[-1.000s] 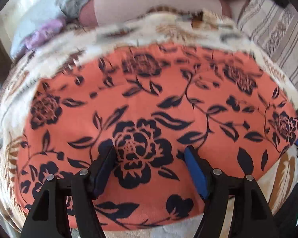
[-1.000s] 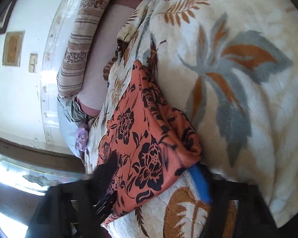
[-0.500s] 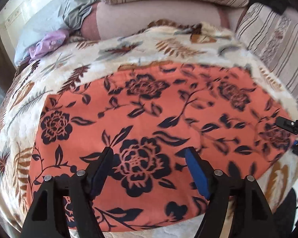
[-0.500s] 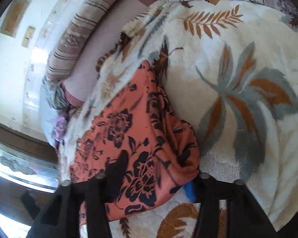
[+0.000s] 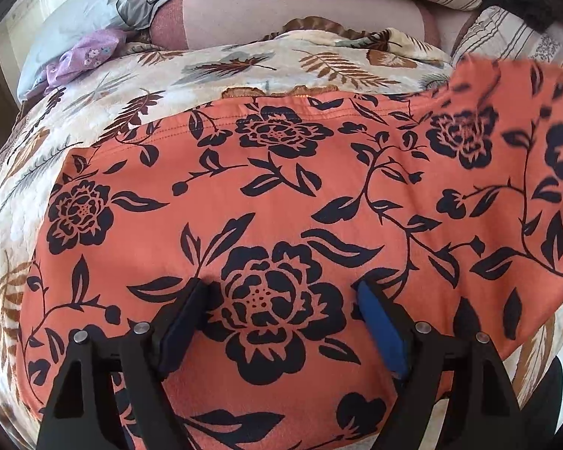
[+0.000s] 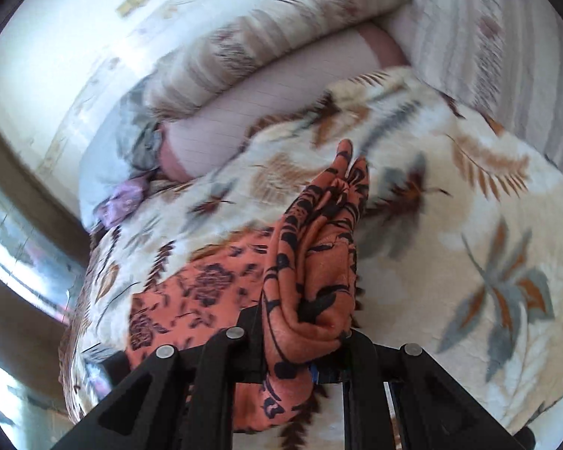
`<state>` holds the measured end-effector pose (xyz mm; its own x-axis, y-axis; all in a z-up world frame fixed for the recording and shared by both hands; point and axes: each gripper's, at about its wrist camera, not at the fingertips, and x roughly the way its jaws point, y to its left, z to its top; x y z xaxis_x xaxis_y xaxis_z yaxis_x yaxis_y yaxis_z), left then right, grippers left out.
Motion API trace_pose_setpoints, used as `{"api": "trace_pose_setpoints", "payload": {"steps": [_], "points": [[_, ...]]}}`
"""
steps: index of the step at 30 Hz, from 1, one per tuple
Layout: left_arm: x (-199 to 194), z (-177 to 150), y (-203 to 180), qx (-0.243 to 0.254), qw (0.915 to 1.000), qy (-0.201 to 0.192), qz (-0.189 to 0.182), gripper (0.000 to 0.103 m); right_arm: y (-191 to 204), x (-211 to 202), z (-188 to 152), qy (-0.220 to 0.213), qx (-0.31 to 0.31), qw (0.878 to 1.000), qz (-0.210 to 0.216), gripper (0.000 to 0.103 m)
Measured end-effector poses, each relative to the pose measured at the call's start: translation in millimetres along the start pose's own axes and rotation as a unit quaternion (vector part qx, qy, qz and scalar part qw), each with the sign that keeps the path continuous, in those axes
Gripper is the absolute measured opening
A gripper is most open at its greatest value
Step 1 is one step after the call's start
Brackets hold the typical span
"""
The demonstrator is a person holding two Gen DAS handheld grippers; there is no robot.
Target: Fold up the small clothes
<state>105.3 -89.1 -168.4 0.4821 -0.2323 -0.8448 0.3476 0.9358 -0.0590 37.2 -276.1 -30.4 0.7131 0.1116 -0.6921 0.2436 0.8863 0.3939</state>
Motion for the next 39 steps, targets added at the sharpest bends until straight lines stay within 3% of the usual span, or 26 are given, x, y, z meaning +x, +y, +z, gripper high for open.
{"api": "trace_pose_setpoints", "payload": {"steps": [4, 8, 10, 12, 14, 16, 17, 18, 21, 23, 25, 28, 30, 32, 34, 39], "points": [[-15, 5, 13, -0.011, 0.9999, 0.003, -0.005, 0.083, -5, 18, -13, 0.01, 0.012, 1.0, -0.005, 0.015], [-51, 0, 44, -0.04, 0.9972, -0.05, 0.039, 0.083, -84, 38, -34, 0.029, 0.132, 0.99, -0.027, 0.015], [-45, -5, 53, -0.048, 0.9965, -0.039, 0.056, 0.083, -139, 44, -51, 0.041, 0.223, 0.974, -0.017, 0.015], [-14, -12, 54, -0.03, 0.9974, 0.021, 0.062, 0.084, -181, 56, -75, 0.051, 0.319, 0.945, 0.054, 0.015], [-13, -16, 49, -0.007, 0.997, -0.009, 0.077, 0.087, -185, 57, -80, 0.043, 0.343, 0.935, 0.079, 0.015], [-14, -12, 53, -0.022, 0.9975, 0.002, 0.066, 0.087, -179, 58, -76, 0.049, 0.363, 0.926, 0.091, 0.015], [-15, -11, 57, -0.034, 0.998, 0.005, 0.053, 0.087, -169, 54, -67, 0.045, 0.352, 0.931, 0.09, 0.015], [-16, -9, 63, -0.042, 0.9984, 0.005, 0.039, 0.087, -153, 49, -52, 0.038, 0.317, 0.944, 0.082, 0.015], [-32, -13, 87, -0.087, 0.996, -0.018, 0.005, 0.087, -51, 26, -3, 0.002, 0.131, 0.989, 0.072, 0.015], [-50, -19, 115, -0.142, 0.9889, -0.041, -0.013, 0.087, 28, 19, 10, -0.012, -0.001, 0.998, 0.067, 0.015], [-70, -28, 145, -0.201, 0.9769, -0.07, -0.021, 0.087, 103, 26, 0, -0.006, -0.105, 0.992, 0.075, 0.015], [-96, -55, 199, -0.294, 0.9495, -0.104, -0.034, 0.087, 188, 62, -50, 0.043, -0.222, 0.969, 0.101, 0.015], [-100, -73, 222, -0.322, 0.9418, -0.091, -0.032, 0.087, 218, 112, -100, 0.128, -0.272, 0.948, 0.103, 0.015], [-102, -87, 238, -0.339, 0.9366, -0.087, -0.012, 0.087, 218, 169, -144, 0.229, -0.27, 0.931, 0.088, 0.017], [-108, -99, 247, -0.343, 0.9352, -0.087, -0.008, 0.087, 219, 162, -145, 0.199, -0.259, 0.941, 0.091, 0.016], [-111, -111, 259, -0.354, 0.9292, -0.103, -0.029, 0.087, 238, 113, -95, 0.14, -0.242, 0.952, 0.124, 0.015]]}}
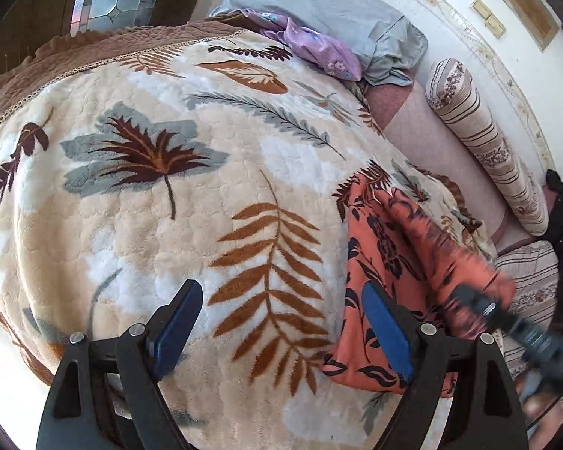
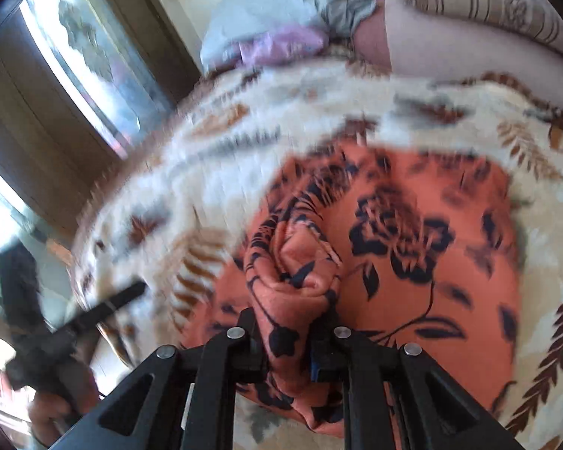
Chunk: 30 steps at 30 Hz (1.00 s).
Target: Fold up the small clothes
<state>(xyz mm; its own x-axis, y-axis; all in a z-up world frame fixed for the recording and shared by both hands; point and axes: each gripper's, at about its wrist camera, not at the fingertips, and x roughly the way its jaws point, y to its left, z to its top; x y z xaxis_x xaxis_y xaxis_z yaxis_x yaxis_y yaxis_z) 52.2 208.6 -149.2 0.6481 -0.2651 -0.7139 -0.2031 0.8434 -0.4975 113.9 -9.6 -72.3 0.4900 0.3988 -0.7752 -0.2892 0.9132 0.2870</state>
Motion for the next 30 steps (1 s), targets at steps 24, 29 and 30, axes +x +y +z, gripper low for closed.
{"api": "trace_pose_setpoints", "payload": {"steps": [24, 29, 30], "points": [[21, 22, -82, 0.08, 0.9871, 0.086, -0.109, 0.087, -1, -8, -82, -0.056, 0.059, 0.993, 0.08, 0.08], [38, -3, -98, 0.097, 0.9834, 0.126, -0.087, 0.066, -48, -45, -92, -0.089, 0.124, 0.985, 0.081, 0.08], [39, -8, -101, 0.101, 0.9823, 0.134, -0.083, 0.062, -54, -48, -95, -0.092, 0.133, 0.984, 0.08, 0.08]]}}
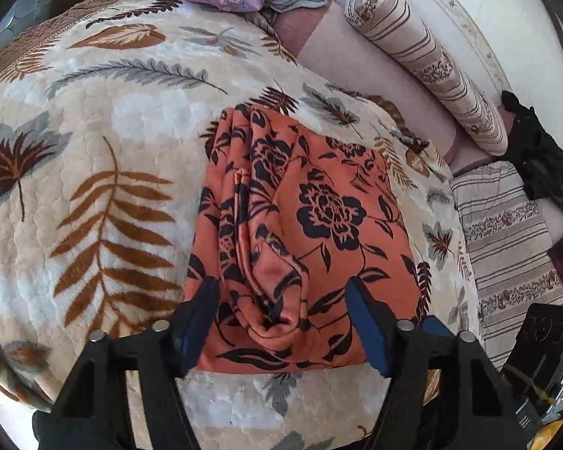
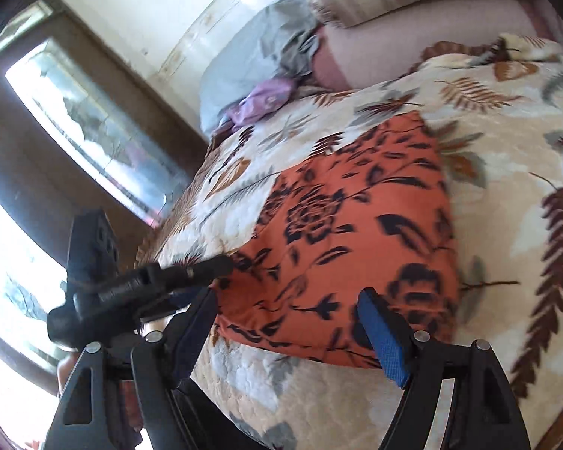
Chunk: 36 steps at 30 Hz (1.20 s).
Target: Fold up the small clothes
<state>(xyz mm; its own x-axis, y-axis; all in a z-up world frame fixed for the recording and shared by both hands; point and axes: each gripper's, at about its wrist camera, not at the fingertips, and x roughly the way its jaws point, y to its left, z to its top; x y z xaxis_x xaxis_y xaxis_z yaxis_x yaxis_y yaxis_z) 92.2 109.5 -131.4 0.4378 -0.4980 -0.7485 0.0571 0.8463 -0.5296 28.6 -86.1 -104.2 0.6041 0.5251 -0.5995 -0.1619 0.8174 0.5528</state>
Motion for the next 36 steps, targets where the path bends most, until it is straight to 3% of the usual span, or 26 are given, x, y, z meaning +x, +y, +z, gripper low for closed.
{"api": "trace_pose_setpoints", "payload": {"steps": [4, 6, 7, 9, 12, 14, 17, 18, 20, 26, 28, 31, 36], "points": [[7, -3, -4, 0.003, 0.9996, 0.013, 0.026, 0.058, -21, -10, -1, -0.006, 0.03, 1.0, 0.002, 0.08], [14, -2, -1, 0.004, 0.999, 0.021, 0.039, 0.039, -26, -9, 0, -0.007, 0.036, 0.999, 0.005, 0.08], [19, -1, 2, 0.004, 0.9983, 0.029, 0.05, 0.019, -27, -11, -1, -0.008, 0.035, 0.999, 0.006, 0.08], [14, 1, 6, -0.004, 0.9991, 0.02, 0.038, 0.017, -27, -10, -1, -0.003, 0.031, 0.999, 0.007, 0.08], [-29, 1, -18, 0.045, 0.9959, -0.061, 0.049, 0.016, -25, -14, 2, -0.005, 0.026, 1.0, 0.004, 0.08], [-38, -3, -17, 0.053, 0.9946, -0.075, 0.049, 0.016, -25, -15, 3, -0.008, 0.025, 1.0, 0.001, 0.08], [2, -11, 26, 0.001, 0.9984, -0.01, 0.056, 0.017, -23, -10, 7, -0.003, 0.021, 1.0, -0.006, 0.08], [15, -15, 44, -0.025, 0.9989, 0.004, 0.039, 0.017, -22, -7, 8, 0.001, 0.022, 1.0, -0.008, 0.08], [12, -16, 58, -0.053, 0.9985, -0.008, -0.001, 0.018, -18, -4, 11, 0.009, 0.02, 1.0, -0.009, 0.08], [12, -18, 65, -0.057, 0.9981, -0.01, -0.022, 0.02, 4, 7, 30, 0.023, -0.008, 0.999, 0.028, 0.081], [10, -20, 72, -0.065, 0.9973, -0.012, -0.033, 0.02, -5, 26, 31, 0.044, 0.024, 0.996, 0.071, 0.088], [6, -24, 81, -0.083, 0.9955, -0.009, -0.045, 0.02, -39, 63, 19, 0.104, 0.111, 0.986, 0.073, 0.088], [-4, -31, 100, -0.126, 0.9892, 0.002, -0.075, 0.021, -47, 60, 16, 0.098, 0.119, 0.983, 0.105, 0.088]]}}
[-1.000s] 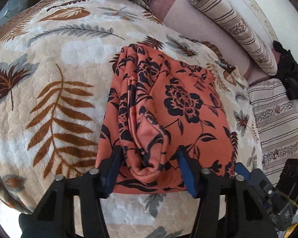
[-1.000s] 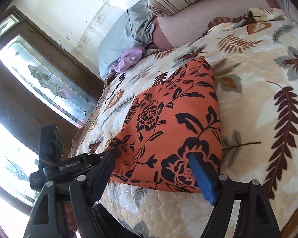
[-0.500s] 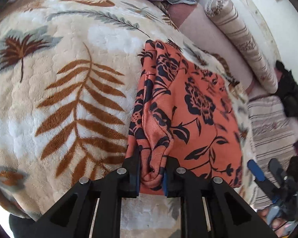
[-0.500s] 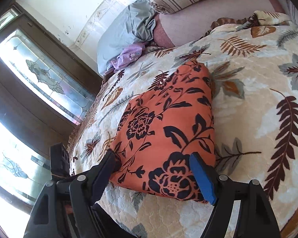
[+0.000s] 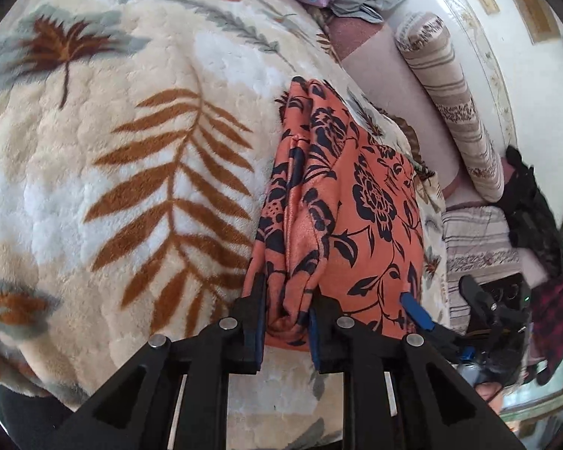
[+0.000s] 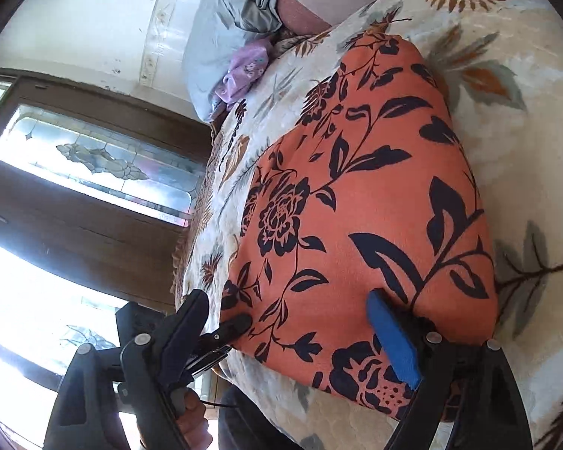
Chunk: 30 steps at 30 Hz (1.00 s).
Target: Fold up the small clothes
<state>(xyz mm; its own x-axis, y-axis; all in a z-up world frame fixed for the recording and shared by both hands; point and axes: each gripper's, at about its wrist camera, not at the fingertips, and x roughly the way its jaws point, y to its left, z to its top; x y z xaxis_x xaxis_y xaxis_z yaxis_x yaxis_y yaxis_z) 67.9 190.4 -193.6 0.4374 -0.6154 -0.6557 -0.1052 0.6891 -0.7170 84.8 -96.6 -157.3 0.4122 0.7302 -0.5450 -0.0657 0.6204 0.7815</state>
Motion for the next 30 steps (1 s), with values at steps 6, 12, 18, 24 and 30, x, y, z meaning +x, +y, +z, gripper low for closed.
{"api": "trace_pose_setpoints", "payload": {"steps": [6, 12, 18, 24, 30], "points": [[-42, 1, -5, 0.001, 0.9979, -0.016, 0.063, 0.034, -1, 0, 0, 0.006, -0.014, 1.0, 0.005, 0.088], [-74, 27, -42, 0.044, 0.9933, -0.072, 0.078, 0.034, -2, 0, -2, 0.004, -0.02, 1.0, 0.011, 0.088], [6, 50, -96, 0.128, 0.9871, -0.026, 0.092, 0.035, -6, -4, -1, 0.008, -0.009, 1.0, 0.026, 0.088], [37, 48, -58, 0.094, 0.9831, -0.004, 0.157, 0.049, 0, -17, 22, 0.036, 0.029, 0.998, 0.049, 0.089], [35, 46, -55, 0.108, 0.9813, -0.008, 0.16, 0.052, -14, 16, 94, 0.028, 0.035, 0.998, 0.052, 0.089]]}}
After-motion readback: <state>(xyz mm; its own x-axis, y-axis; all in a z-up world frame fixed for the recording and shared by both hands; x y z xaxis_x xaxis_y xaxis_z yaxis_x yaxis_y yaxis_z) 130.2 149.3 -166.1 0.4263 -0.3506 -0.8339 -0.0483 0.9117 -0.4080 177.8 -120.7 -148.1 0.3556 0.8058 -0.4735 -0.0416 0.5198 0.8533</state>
